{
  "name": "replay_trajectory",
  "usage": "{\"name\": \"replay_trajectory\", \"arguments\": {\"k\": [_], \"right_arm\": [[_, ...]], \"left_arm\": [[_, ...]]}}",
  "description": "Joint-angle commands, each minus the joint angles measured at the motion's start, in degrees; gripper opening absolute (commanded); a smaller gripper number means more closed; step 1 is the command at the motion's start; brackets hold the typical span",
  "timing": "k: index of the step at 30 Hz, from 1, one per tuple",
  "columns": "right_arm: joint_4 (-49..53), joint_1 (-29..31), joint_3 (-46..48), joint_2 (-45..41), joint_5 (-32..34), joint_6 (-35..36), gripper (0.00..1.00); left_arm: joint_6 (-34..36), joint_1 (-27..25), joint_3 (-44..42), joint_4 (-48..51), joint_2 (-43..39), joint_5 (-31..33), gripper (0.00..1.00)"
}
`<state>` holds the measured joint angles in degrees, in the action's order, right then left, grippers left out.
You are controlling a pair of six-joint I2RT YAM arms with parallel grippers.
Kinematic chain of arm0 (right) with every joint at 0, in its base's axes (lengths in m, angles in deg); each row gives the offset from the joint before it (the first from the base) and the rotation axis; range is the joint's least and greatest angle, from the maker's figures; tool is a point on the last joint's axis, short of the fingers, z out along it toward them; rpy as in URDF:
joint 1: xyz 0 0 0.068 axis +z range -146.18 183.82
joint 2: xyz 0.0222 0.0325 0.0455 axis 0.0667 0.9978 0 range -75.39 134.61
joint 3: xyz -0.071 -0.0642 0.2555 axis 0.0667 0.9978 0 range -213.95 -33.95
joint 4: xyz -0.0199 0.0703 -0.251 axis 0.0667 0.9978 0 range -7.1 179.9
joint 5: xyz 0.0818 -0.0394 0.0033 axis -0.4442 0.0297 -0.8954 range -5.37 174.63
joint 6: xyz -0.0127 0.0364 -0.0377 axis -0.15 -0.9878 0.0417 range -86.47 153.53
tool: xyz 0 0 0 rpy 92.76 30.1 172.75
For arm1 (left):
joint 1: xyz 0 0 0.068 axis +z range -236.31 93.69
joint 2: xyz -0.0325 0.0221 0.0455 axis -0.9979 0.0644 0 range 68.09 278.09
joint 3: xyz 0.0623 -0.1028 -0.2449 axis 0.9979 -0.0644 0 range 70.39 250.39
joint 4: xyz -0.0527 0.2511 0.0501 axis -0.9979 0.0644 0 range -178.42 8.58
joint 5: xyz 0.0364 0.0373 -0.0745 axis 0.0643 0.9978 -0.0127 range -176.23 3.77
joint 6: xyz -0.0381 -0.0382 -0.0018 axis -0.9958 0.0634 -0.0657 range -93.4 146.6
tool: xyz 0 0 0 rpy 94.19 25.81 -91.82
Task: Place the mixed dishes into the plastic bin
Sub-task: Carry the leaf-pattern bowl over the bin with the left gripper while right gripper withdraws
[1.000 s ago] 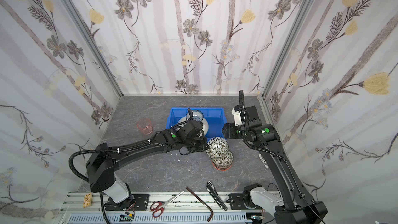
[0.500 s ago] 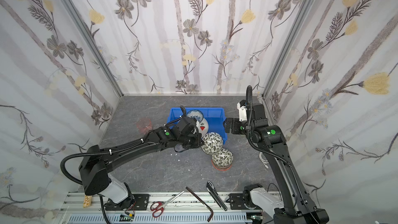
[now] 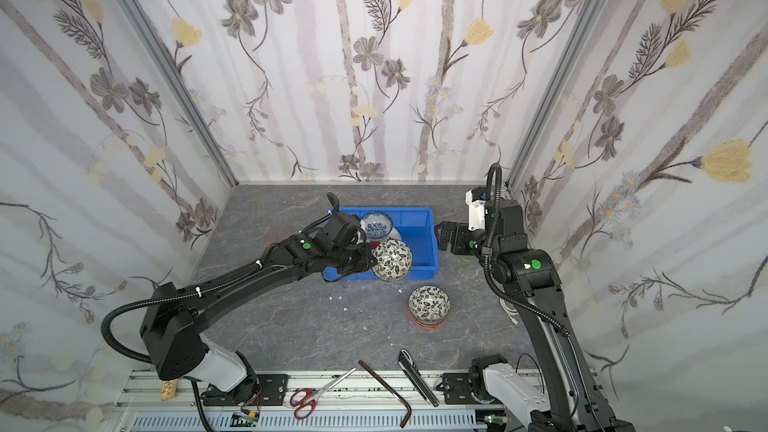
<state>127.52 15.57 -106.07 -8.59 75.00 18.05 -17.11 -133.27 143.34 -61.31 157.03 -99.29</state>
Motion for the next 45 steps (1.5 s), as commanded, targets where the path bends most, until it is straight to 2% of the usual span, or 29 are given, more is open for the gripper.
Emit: {"name": "replay_trajectory", "arguments": {"k": [1,18,45], "right_arm": [[-3.1,-0.2,0.4,0.5,1.2,-0.5,1.00],[-6.2,-0.5,4.0,-0.1,-1.8,-0.7,1.00],[-5.4,-2.1,5.2,0.4,-4.8,-0.9,1.00]], "left_arm": [[1.3,1.2,0.6,0.0,-0.6,0.2,0.00],[7.3,8.5,5.1,4.3,1.6,1.8,0.00],[12.9,11.7,15.9,8.7,12.0,6.2,0.00]]}}
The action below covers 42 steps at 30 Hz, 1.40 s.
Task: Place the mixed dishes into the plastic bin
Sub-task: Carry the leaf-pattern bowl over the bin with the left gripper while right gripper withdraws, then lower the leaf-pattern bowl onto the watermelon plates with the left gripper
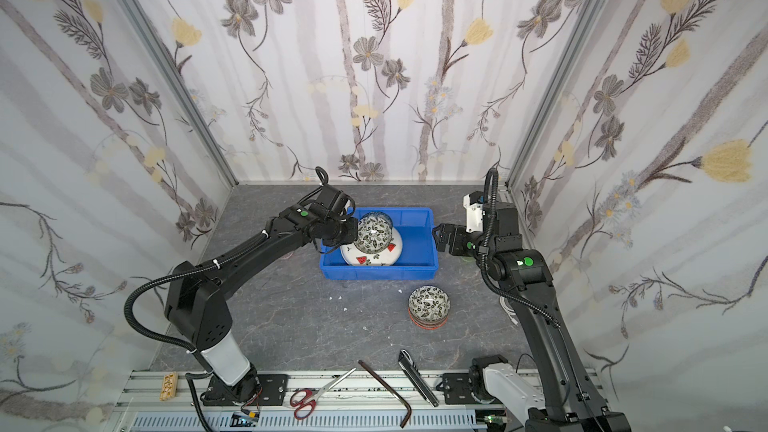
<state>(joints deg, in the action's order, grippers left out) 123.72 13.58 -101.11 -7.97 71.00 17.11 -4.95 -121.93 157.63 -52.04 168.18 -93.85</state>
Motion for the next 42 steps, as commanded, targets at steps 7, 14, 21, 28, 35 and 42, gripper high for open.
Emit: {"name": "replay_trajectory", "arguments": {"k": [7,14,21,28,35,42], "right_arm": [[-1.3,-0.3,1.7,-0.7,-1.1,-0.1,1.00],[-1.3,-0.7,2.6,-1.0,-1.5,0.2,1.00],[-1.2,-1.1,3.5,-1.5,-1.6,0.3,1.00],[-0.9,-1.6,3.7,-1.5,-1.9,0.7,1.00],[-0.9,-1.7,4.0,-1.4,-2.1,0.8,1.00],[-0.9,-1.8,4.2,-1.1,-2.2,0.8,1.00]], "left_arm": [[1.4,1.9,7.0,0.2,5.4,0.9,0.00],[2.4,2.5,11.6,1.4,10.4,0.9,0.00],[2.6,3.0,15.6,2.0,14.4,1.0,0.00],[2.4,3.7,17.2,2.2,16.6,1.3,0.00],[2.3,4.1,18.3,2.2,18.3,1.0,0.00],[2.2,4.2,19.8,2.2,20.0,0.9,0.00]]}}
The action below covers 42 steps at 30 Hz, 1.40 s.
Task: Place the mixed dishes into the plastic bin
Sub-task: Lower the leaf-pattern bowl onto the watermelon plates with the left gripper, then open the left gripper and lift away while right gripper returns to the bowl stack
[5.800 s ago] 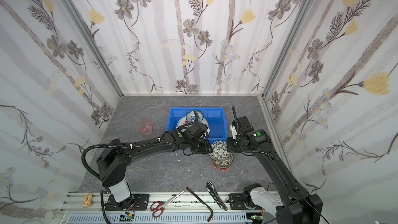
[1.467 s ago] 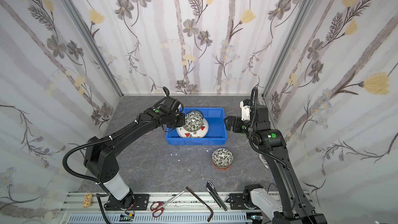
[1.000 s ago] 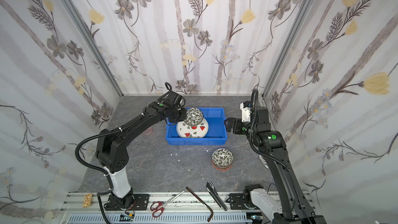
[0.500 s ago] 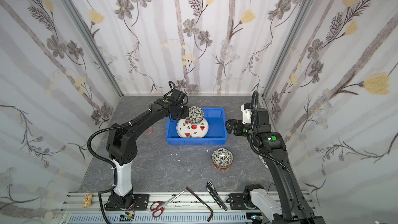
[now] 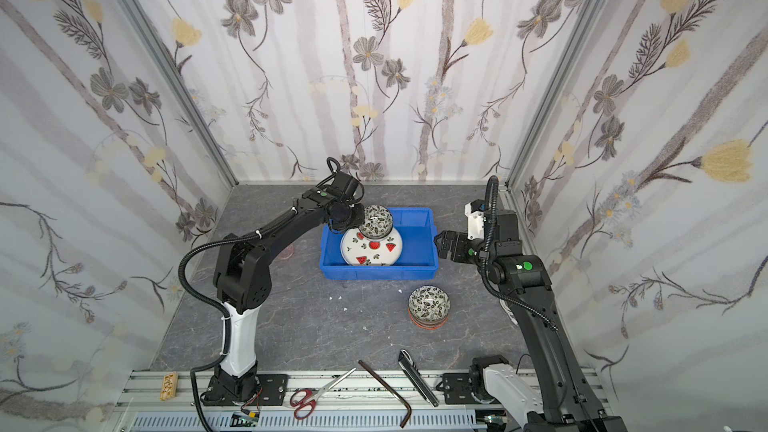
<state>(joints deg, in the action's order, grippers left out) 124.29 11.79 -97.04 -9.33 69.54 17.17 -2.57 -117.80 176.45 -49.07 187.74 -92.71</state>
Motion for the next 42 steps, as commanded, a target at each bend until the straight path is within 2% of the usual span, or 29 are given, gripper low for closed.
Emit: {"name": "replay_trajectory", "arguments": {"k": [1,15,29,32,37,42], "right_arm": [[-1.5,0.0,0.1,0.3,-0.7,0.8,1.00],[-1.6,-0.3,0.2,0.5,-1.0,0.9,1.00],[-1.3,-0.5,0.2,0.4,-1.1,0.8,1.00],[-0.4,-0.6,-0.3,0.3,-1.3,0.6,1.00],[1.7,-0.6,-0.1,0.6,-1.8,0.6,1.00],[6.9,-0.5,0.7,1.8,1.4,-1.8,0.98]], "left_arm": [[-0.3,0.1,1.2,-0.8,0.6,-0.2,0.00],[-0.2,0.5,1.5,-0.8,2.2,-0.7,0.00],[0.0,0.7,2.2,-0.8,2.6,-1.6,0.19],[-0.1,0.7,2.3,-0.8,2.3,-1.8,0.25],[0.1,0.7,2.2,-0.8,1.4,-1.3,0.41],[-0.1,0.7,1.4,-0.7,0.1,-1.2,0.63]]}}
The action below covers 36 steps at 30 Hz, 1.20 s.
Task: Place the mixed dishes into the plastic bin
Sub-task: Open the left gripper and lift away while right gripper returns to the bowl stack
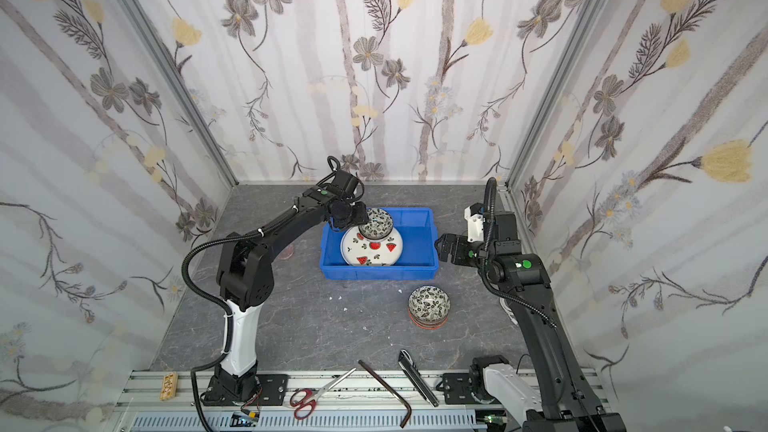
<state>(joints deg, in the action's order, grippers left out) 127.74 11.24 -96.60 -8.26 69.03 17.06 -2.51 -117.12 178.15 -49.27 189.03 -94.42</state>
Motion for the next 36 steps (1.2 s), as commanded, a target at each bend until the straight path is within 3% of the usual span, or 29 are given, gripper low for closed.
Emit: {"name": "replay_trajectory", "arguments": {"k": [1,6,7,11,15,21,26,36], "right_arm": [[4.8,0.2,0.5,1.0,2.3,-1.8,0.98],[7.3,1.2,5.3,-0.5,4.8,-3.3,0.94],[8.2,1.4,6.3,-0.8,5.4,-3.4,0.92],[10.3,3.0,9.7,-1.8,6.8,-4.3,0.80],[10.9,4.6,13.2,-2.8,7.0,-5.6,0.78],[10.5,5.8,16.5,-2.2,6.6,-5.5,0.66],[9.5,6.4,17.7,-0.6,5.5,-5.1,0.52],[7.9,6.8,18.7,2.1,5.1,-4.8,0.40]], "left_arm": [[-0.2,0.0,-0.7,-0.5,-1.8,0.7,0.67],[-0.3,0.0,-1.6,-0.4,-5.1,0.7,0.98],[-0.7,0.0,-1.6,-0.4,-6.1,0.4,1.00],[-2.0,-0.6,-1.6,-0.5,-9.0,-1.6,1.00],[-2.2,-2.4,-0.9,-0.6,-12.9,-2.3,1.00],[-3.4,-5.3,-2.3,-0.7,-18.2,-0.6,1.00],[-4.3,-9.4,-7.7,-1.0,-22.6,2.0,1.00],[-5.4,-16.8,-17.8,-4.1,-28.9,6.0,1.00]]}}
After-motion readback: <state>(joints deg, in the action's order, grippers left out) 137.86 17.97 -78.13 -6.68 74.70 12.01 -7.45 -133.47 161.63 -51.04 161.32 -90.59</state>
